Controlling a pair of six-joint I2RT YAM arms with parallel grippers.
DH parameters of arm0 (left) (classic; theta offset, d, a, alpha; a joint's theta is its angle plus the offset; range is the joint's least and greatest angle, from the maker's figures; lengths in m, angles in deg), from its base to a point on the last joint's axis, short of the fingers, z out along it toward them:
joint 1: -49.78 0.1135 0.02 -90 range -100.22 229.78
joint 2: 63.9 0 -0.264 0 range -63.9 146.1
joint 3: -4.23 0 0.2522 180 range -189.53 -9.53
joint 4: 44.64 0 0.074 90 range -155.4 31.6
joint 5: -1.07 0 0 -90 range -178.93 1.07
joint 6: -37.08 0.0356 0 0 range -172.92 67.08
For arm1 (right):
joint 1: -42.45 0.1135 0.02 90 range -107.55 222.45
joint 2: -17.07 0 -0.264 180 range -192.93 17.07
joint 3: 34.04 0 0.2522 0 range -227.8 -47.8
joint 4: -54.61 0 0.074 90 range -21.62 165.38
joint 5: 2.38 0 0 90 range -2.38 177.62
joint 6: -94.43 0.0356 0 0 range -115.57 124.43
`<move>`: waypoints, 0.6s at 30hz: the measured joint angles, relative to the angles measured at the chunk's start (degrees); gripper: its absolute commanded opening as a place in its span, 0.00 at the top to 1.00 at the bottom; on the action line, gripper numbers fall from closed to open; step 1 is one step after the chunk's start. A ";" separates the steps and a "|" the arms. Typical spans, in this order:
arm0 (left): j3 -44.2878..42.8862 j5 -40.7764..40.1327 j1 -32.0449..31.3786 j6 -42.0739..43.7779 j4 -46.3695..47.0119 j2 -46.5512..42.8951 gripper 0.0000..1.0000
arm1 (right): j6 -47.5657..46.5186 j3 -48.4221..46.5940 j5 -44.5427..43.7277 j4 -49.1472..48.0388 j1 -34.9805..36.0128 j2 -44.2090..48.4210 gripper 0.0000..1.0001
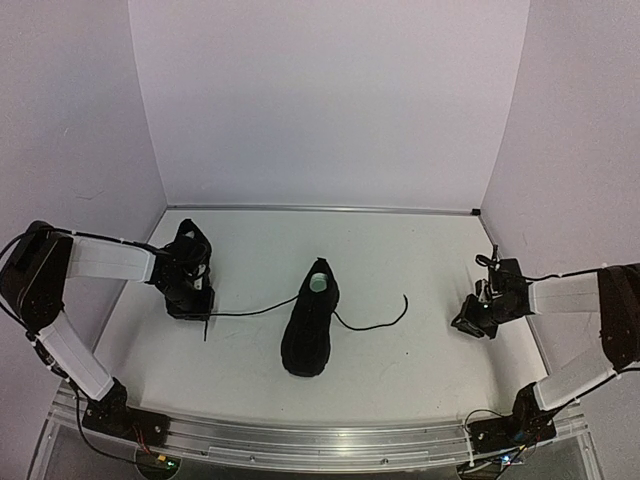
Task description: Tie the shoes
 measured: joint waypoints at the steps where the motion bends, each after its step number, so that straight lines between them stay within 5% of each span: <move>1: 0.00 0.36 -0.18 0.25 -0.03 0.75 0.88 | 0.01 0.00 0.57 -0.26 0.00 -0.86 0.78; 4: 0.00 1.38 -0.57 0.87 -0.07 2.02 0.57 | 0.05 -0.20 2.97 -1.62 -0.01 -2.54 0.71; 7: 0.01 1.55 -0.74 0.70 -0.02 1.22 0.35 | 0.21 -0.26 4.97 -2.41 -0.11 -2.66 0.47; 14: 0.45 -1.07 -0.73 2.82 0.14 -11.14 0.08 | -0.82 -0.35 7.51 -1.69 -0.13 6.94 0.21; 18: 0.97 -2.40 -0.92 5.21 3.66 -19.93 0.04 | -2.14 -1.90 8.05 -1.56 -0.13 13.50 0.02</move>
